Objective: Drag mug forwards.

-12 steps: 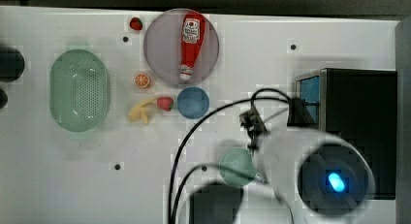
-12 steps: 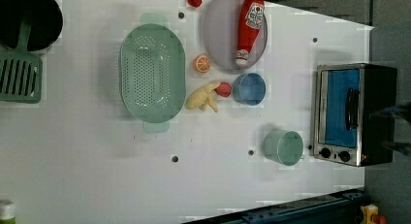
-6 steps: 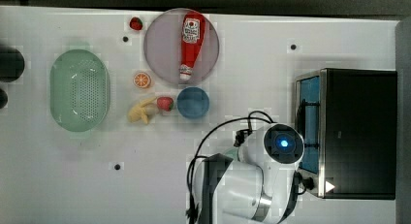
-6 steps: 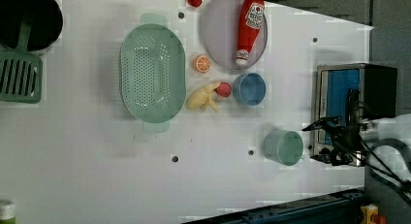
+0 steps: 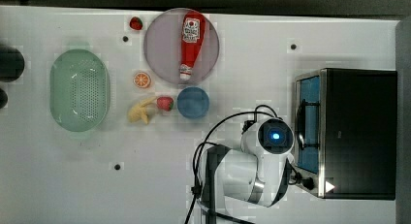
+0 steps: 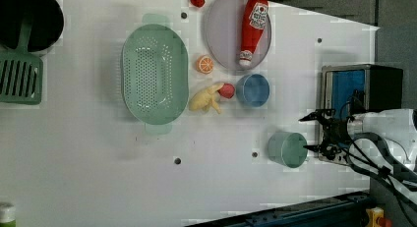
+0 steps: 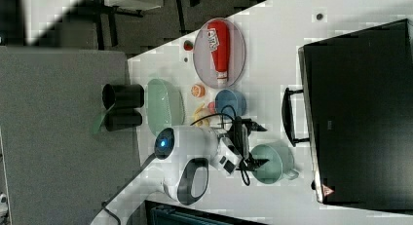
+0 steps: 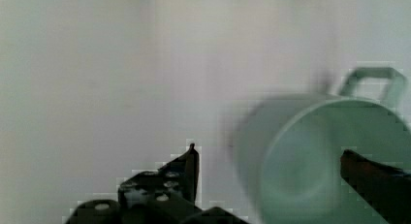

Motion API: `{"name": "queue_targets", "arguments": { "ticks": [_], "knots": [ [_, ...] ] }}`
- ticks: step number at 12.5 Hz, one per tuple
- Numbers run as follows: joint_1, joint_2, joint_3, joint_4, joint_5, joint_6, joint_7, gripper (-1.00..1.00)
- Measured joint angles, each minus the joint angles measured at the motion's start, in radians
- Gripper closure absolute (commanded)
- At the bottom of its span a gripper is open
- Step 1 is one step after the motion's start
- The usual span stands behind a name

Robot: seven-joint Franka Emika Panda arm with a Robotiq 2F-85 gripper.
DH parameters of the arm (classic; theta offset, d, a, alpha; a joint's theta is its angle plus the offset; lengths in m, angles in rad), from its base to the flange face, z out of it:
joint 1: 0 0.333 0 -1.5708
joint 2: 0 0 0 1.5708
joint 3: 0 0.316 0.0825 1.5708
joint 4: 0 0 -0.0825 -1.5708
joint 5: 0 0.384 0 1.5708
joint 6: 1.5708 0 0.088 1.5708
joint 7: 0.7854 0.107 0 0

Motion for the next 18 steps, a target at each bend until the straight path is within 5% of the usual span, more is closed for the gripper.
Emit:
{"name": "queue_targets", "arguments": {
  "ticks": [3, 10, 18],
  "knots": [
    [0.013, 0.049, -0.002, 0.016, 0.026, 0.069, 0.031, -0.93],
    [0.013, 0.116, 0.015, 0.01, 0.018, 0.106, 0.105, 0.65],
    [0.02, 0.206, 0.074, 0.195, 0.022, 0.093, 0.119, 0.65]
  ]
}}
